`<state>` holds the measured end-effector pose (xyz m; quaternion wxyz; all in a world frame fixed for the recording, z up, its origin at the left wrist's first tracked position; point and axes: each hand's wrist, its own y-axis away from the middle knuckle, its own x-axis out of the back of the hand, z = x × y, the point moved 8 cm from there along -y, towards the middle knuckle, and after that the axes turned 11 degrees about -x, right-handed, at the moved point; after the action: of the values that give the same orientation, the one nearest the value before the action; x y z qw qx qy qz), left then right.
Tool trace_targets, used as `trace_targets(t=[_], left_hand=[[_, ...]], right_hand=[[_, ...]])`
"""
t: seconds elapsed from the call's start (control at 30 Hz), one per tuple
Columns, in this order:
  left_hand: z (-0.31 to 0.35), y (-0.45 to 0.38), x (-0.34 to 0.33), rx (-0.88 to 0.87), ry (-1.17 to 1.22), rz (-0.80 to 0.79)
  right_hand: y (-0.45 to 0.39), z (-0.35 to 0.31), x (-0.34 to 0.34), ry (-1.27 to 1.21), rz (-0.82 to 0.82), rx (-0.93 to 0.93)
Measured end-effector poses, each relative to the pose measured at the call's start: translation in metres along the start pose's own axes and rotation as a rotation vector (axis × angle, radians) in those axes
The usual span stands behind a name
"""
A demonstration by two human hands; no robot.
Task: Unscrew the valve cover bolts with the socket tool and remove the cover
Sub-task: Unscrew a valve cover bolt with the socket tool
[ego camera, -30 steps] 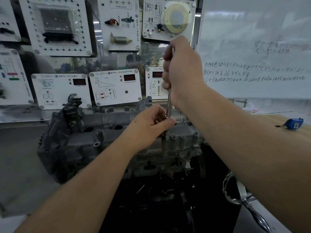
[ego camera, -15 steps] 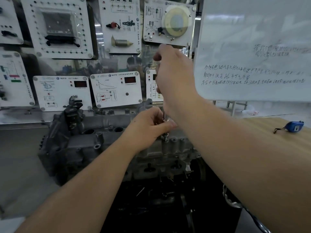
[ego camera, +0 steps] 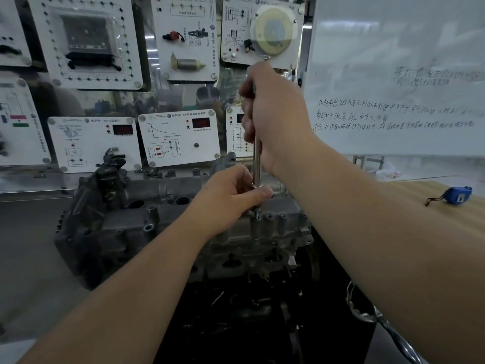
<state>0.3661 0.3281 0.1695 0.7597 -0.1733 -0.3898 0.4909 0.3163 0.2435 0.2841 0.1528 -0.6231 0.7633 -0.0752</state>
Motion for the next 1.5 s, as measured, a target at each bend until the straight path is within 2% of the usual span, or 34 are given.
trace_targets(t=[0.1, 0.17, 0.33, 0.37, 0.5, 0.57, 0.63, 0.7, 0.83, 0.9, 1.03, 1.13, 1.2, 1.3, 1.37, 1.43, 1.5], left_hand=[[-0.001, -0.001, 0.001, -0.004, -0.018, 0.021], [-0.003, 0.001, -0.002, 0.011, 0.050, -0.036], [0.001, 0.006, -0.004, 0.007, 0.095, -0.133], [0.001, 0.006, -0.004, 0.008, 0.087, -0.125], [0.003, 0.002, -0.003, 0.023, -0.030, -0.039], [0.005, 0.001, -0.003, 0.013, -0.131, -0.021], [0.007, 0.001, -0.004, 0.010, -0.128, -0.040], [0.006, 0.003, -0.006, 0.024, -0.028, -0.092], [0.006, 0.007, -0.005, 0.013, 0.058, -0.132], [0.006, 0.006, -0.004, 0.010, 0.056, -0.106], [0.005, 0.003, -0.004, 0.016, -0.013, -0.025], [0.009, 0.002, 0.001, -0.017, -0.119, 0.036], [0.008, 0.002, 0.002, -0.011, -0.099, 0.035], [0.005, 0.004, -0.003, 0.008, 0.047, -0.058], [0.006, 0.007, -0.005, 0.003, 0.085, -0.114], [0.006, 0.007, -0.004, -0.007, 0.070, -0.120], [0.006, 0.005, -0.004, -0.008, 0.044, -0.093]], right_hand=[[0.004, -0.002, -0.002, 0.014, 0.018, 0.013], [0.005, -0.003, -0.001, -0.013, 0.009, 0.022], [0.005, 0.001, -0.015, -0.038, -0.223, -0.064], [0.005, 0.002, -0.015, -0.030, -0.220, -0.068], [0.007, -0.006, 0.003, 0.065, 0.069, 0.065], [0.008, -0.007, 0.008, 0.010, 0.135, 0.072], [0.007, -0.004, 0.011, -0.027, 0.149, 0.059], [0.005, -0.003, 0.011, -0.061, 0.100, 0.065], [0.002, 0.000, -0.006, -0.129, -0.235, -0.015], [0.001, 0.000, -0.009, -0.137, -0.302, -0.034], [-0.001, 0.009, -0.003, -0.130, -0.178, -0.085], [-0.001, 0.007, 0.000, -0.063, -0.066, -0.035], [0.000, 0.003, -0.001, -0.044, -0.044, -0.006], [0.000, 0.000, -0.001, -0.091, -0.075, -0.018], [-0.001, 0.001, -0.004, -0.117, -0.166, -0.050], [-0.001, 0.002, -0.006, -0.107, -0.235, -0.072], [-0.002, 0.005, -0.005, -0.109, -0.227, -0.087]])
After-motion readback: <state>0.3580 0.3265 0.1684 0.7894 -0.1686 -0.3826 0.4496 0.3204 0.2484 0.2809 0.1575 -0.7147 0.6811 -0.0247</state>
